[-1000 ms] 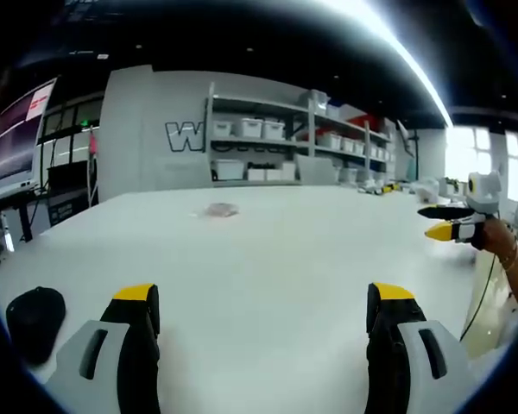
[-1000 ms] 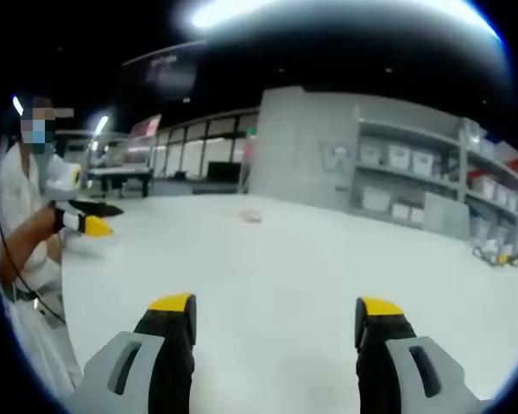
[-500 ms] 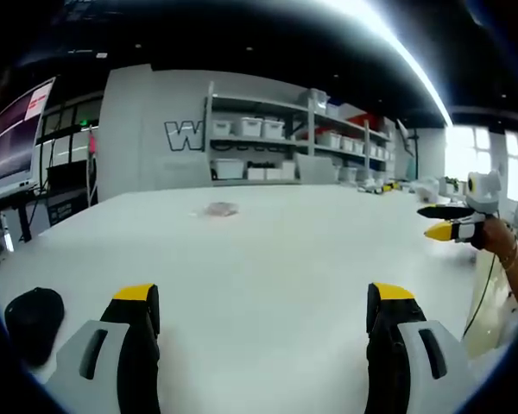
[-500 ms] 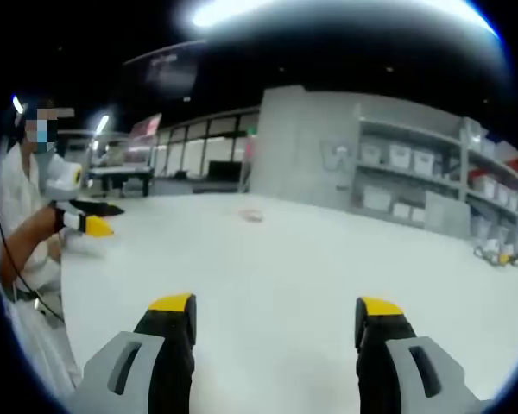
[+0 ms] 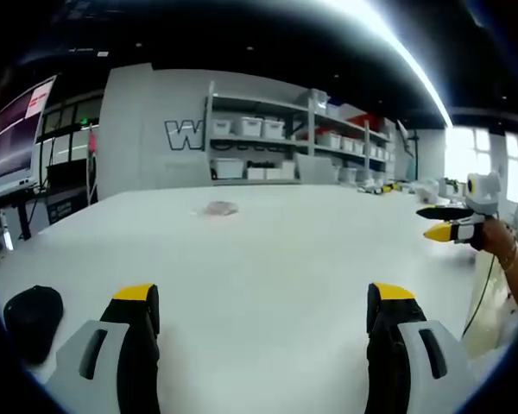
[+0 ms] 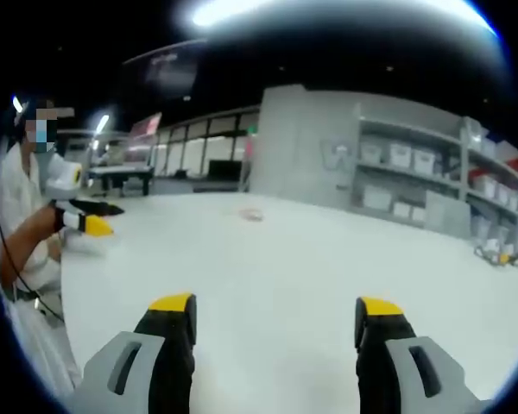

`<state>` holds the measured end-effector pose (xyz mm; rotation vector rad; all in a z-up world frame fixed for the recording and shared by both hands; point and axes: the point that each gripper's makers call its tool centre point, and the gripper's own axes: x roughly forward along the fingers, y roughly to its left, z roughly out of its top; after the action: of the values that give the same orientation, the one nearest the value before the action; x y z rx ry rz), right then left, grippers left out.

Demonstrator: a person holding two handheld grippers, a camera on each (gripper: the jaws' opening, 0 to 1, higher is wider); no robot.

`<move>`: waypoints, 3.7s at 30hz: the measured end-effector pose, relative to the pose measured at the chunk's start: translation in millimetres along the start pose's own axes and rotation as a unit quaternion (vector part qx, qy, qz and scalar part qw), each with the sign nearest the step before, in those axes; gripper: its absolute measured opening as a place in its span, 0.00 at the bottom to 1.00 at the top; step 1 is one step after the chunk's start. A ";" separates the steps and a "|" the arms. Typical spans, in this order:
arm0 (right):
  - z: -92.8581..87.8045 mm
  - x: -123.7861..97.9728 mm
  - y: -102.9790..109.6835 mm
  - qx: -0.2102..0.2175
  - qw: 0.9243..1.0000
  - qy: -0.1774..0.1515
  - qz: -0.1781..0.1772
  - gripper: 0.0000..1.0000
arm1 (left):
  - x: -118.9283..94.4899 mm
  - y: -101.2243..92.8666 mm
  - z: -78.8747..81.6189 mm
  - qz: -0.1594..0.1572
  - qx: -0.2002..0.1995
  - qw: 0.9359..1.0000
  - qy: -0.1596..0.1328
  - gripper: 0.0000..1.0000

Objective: Open the resealable bag by pulling the two sides of the seal apart until the entire bag opening is separated and visibly accessible.

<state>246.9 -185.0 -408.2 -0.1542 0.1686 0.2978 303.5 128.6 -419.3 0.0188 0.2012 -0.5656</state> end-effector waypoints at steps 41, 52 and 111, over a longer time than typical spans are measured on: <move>5.4 9.9 6.8 -0.011 1.000 0.004 0.013 0.74 | -3.2 -0.5 0.2 -0.001 0.001 1.000 0.004 0.99; 8.6 17.2 9.1 -0.015 1.000 0.006 0.018 0.74 | -2.5 0.9 0.8 -0.002 0.002 1.000 0.005 0.99; 51.1 77.1 29.4 -0.017 0.998 -0.019 0.055 0.70 | 2.1 3.1 -2.8 -0.005 -0.007 1.000 0.007 0.99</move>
<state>317.9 -126.8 -376.5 -0.1731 0.1356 0.4129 306.3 130.3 -422.6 0.0076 0.2198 -0.5737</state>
